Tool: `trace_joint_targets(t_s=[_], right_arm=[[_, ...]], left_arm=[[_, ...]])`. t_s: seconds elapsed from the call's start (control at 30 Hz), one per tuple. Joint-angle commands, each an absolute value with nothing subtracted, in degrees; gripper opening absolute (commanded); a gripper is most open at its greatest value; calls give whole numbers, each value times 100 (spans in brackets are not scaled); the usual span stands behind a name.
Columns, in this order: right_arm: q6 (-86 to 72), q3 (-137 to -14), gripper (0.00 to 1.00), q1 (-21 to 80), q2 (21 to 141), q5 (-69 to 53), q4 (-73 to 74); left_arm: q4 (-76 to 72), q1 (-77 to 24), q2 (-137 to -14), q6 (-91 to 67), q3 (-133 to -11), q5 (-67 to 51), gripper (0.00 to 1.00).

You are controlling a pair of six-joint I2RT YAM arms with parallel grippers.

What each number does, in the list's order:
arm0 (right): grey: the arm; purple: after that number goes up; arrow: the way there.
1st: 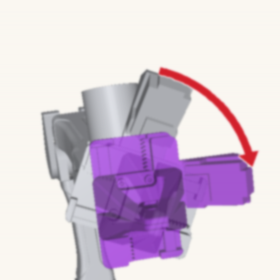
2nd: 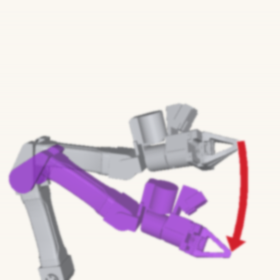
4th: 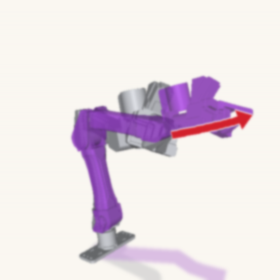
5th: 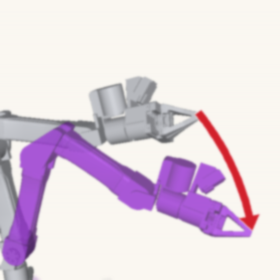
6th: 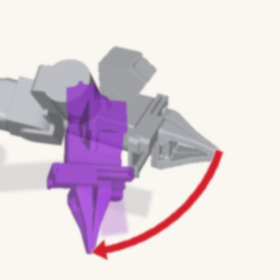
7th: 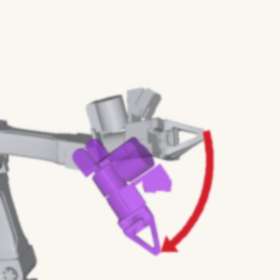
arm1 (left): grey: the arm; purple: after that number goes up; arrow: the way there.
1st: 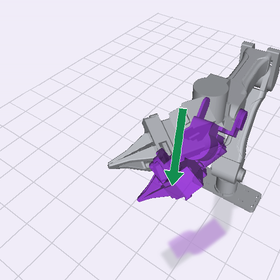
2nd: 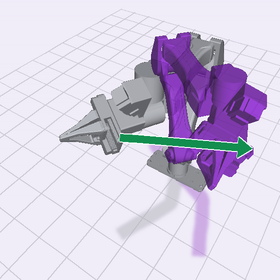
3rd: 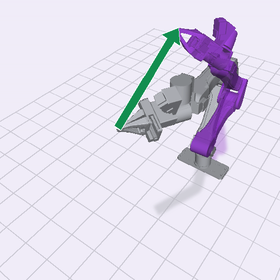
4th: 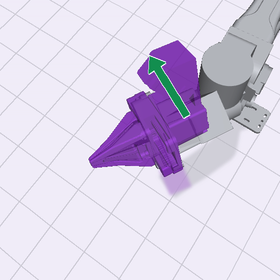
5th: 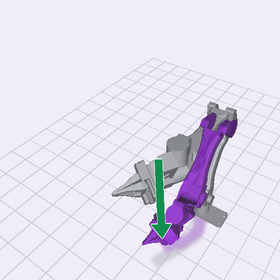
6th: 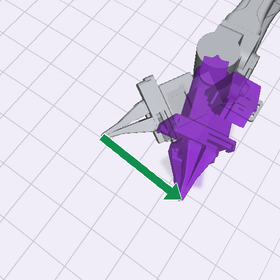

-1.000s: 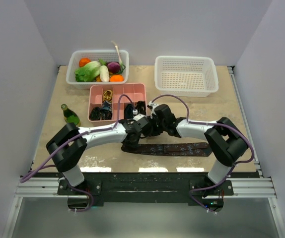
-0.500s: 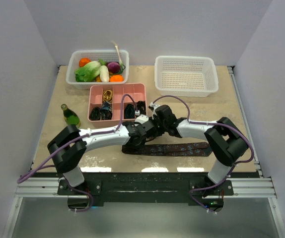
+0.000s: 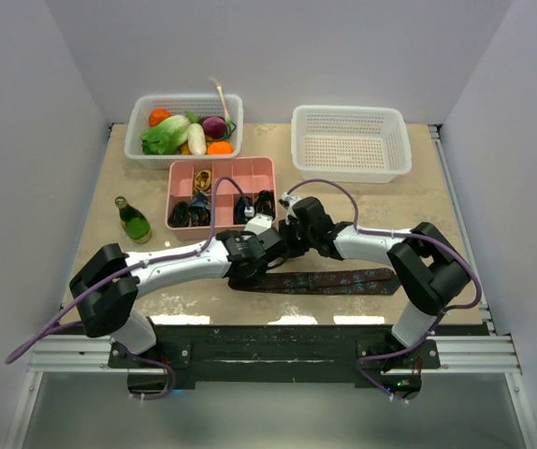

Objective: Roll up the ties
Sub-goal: Roll the tie at the center of the board.

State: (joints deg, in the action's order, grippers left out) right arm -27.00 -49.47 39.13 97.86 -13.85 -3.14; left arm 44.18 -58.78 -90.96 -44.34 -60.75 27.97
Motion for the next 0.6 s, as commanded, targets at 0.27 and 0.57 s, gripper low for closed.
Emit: trace_joint_targets(t_s=[0.27, 0.57], right_arm=[[-2531, -5685, 0, 4447, 9097, -1670, -589], [-2627, -6354, 0, 5264, 9843, -1688, -624]], left_arm=[[3543, -5029, -6506, -4449, -5126, 2515, 83], [2795, -3446, -5257, -4078, -4325, 1003, 88]])
